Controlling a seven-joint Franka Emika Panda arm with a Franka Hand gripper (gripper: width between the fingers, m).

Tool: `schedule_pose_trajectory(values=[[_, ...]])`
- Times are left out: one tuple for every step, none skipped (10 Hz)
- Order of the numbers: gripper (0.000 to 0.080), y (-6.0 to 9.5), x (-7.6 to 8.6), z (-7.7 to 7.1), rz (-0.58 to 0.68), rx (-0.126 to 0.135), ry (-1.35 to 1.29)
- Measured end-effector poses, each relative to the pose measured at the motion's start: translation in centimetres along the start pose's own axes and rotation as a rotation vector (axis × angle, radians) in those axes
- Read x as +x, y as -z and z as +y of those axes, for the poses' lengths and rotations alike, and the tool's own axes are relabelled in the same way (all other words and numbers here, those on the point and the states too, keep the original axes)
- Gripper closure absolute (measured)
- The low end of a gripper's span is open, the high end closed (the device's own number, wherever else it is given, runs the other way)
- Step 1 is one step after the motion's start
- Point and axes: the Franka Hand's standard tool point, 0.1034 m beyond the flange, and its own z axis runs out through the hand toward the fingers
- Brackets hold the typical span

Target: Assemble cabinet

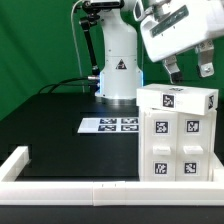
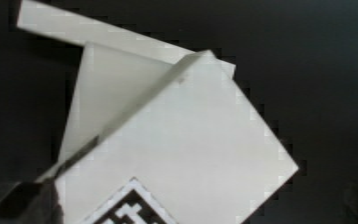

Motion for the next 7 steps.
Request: schedule_pose_trajectory(values=[[0.0002, 0.18, 0.4, -0.13, 0.004, -0.005, 0.172], [0.0002, 0.25, 0.51, -0.22, -0.006, -0.014, 0.308], [0.0002, 0.28, 0.39, -0.49, -0.014, -0.033, 0.43], [0.0002, 0.27, 0.21, -0.65, -0.01, -0.043, 0.522], [0.0002, 0.25, 0.39, -0.52, -0.01, -0.043, 0.596], [0.0002, 0.26, 0.48, -0.46, -0.012, -0.043, 0.664], [0.0002, 0.27, 0.53, -0.42, -0.012, -0.046, 0.736]])
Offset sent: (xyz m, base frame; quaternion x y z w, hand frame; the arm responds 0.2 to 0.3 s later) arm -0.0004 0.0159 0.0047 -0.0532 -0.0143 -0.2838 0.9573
